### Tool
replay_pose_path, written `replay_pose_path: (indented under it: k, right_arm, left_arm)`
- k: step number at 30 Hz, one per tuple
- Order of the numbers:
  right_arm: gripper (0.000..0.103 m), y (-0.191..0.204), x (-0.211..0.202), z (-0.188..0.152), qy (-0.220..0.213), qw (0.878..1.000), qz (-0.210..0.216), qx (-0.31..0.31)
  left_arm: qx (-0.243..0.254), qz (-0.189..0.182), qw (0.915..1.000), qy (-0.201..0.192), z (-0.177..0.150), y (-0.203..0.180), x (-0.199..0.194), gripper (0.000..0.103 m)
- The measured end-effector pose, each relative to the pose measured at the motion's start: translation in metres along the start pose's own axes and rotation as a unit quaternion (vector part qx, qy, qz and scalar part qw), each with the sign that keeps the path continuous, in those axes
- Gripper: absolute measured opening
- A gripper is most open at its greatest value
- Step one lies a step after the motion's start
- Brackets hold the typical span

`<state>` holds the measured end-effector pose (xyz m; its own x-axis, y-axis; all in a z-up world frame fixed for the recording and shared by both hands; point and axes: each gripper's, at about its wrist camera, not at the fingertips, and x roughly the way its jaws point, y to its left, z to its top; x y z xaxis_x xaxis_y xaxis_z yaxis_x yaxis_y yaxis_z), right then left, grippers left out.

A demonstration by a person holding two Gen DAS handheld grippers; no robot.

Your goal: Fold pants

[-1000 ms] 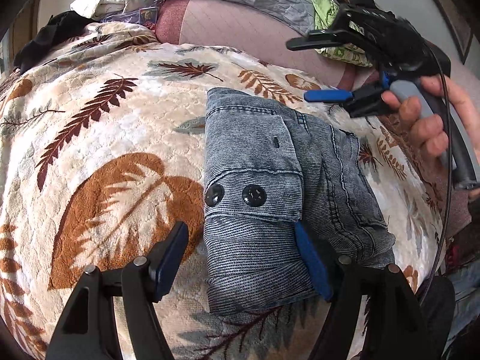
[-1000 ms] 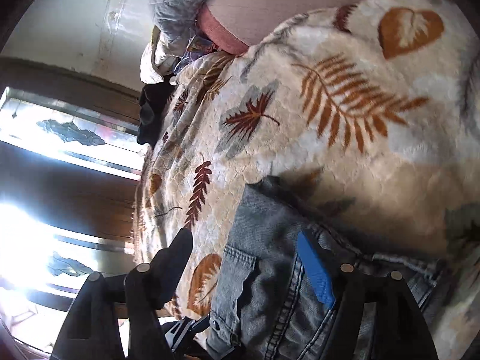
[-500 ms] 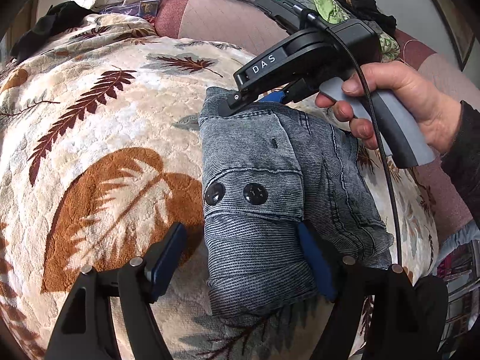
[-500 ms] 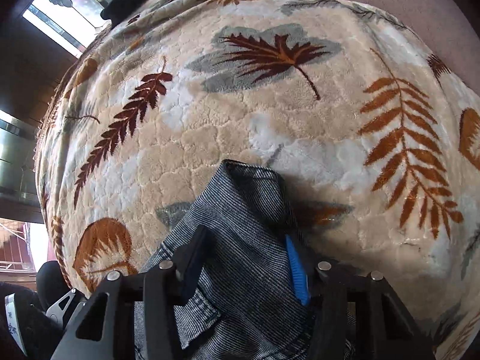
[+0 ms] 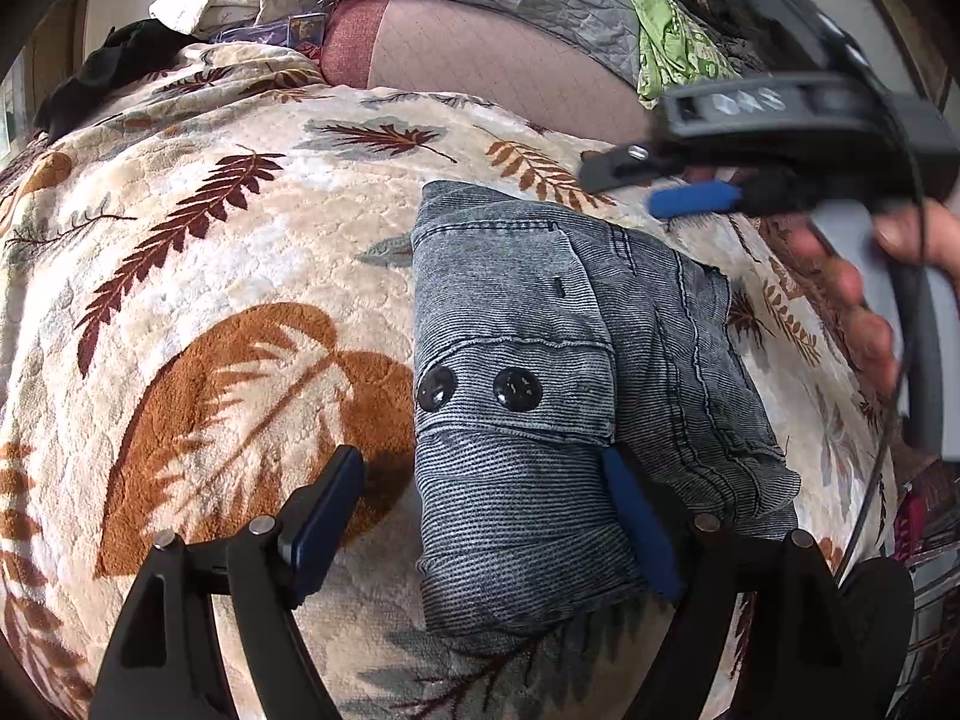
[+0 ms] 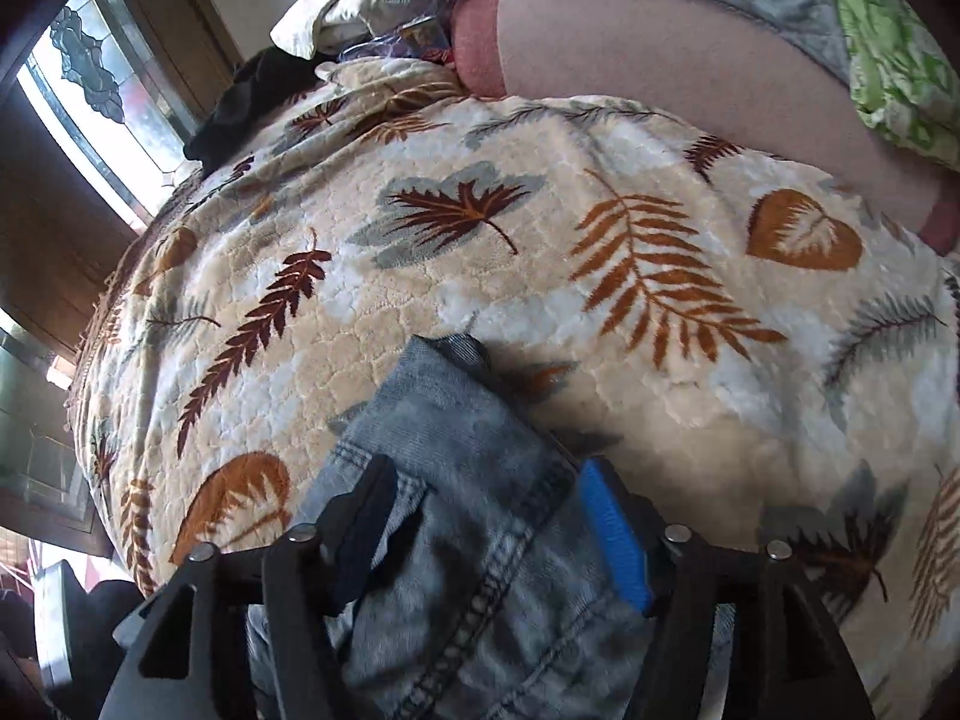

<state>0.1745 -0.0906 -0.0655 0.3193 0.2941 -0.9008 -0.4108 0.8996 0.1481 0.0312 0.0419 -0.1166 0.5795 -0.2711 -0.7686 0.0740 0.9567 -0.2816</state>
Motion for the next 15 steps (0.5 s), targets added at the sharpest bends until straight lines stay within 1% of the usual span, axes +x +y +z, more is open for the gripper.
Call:
replay_pose_path:
  k: [2,4,5,6,7,9,10,11,13,15]
  right_arm:
    - [0.076,-0.004,-0.012,-0.029,-0.007,1.000,-0.025,0.004]
    - [0.076,-0.006,-0.010,-0.056,-0.007,0.999,-0.051,0.003]
    - [0.076,-0.011,-0.004,-0.066,0.004,0.998,-0.063,0.005]
    - [0.077,-0.015,0.008,-0.076,0.027,0.997,-0.078,0.009]
    - [0.078,-0.019,0.024,-0.085,0.045,0.996,-0.078,0.010]
    - [0.084,-0.030,0.026,-0.091,0.026,0.997,-0.065,0.037]
    - [0.084,-0.034,0.022,-0.090,0.026,0.997,-0.057,0.055]
    - [0.084,-0.036,0.015,-0.090,0.017,0.996,-0.057,0.066]
    - [0.084,-0.032,-0.001,-0.094,-0.006,0.995,-0.076,0.060]
    - [0.084,-0.025,-0.017,-0.104,-0.023,0.995,-0.080,0.056]
  left_arm:
    - [-0.002,0.003,1.0000,-0.001,0.000,-0.001,-0.001,0.083]
    - [-0.001,0.007,1.0000,-0.003,0.000,-0.002,-0.002,0.084]
    - [-0.001,0.010,0.9999,-0.004,-0.001,-0.002,-0.002,0.085]
    - [-0.002,0.013,0.9999,-0.005,-0.001,-0.002,-0.002,0.088]
    - [-0.002,0.014,0.9999,-0.001,-0.001,-0.003,-0.002,0.089]
    - [-0.004,0.014,0.9999,-0.003,-0.001,-0.002,-0.002,0.089]
    - [-0.004,0.015,0.9999,-0.005,-0.002,-0.002,-0.003,0.090]
    - [-0.004,0.016,0.9998,-0.007,-0.002,-0.002,-0.004,0.090]
    - [-0.002,0.018,0.9998,-0.008,-0.002,-0.002,-0.004,0.090]
    - [-0.002,0.018,0.9998,-0.008,-0.002,-0.002,-0.004,0.090]
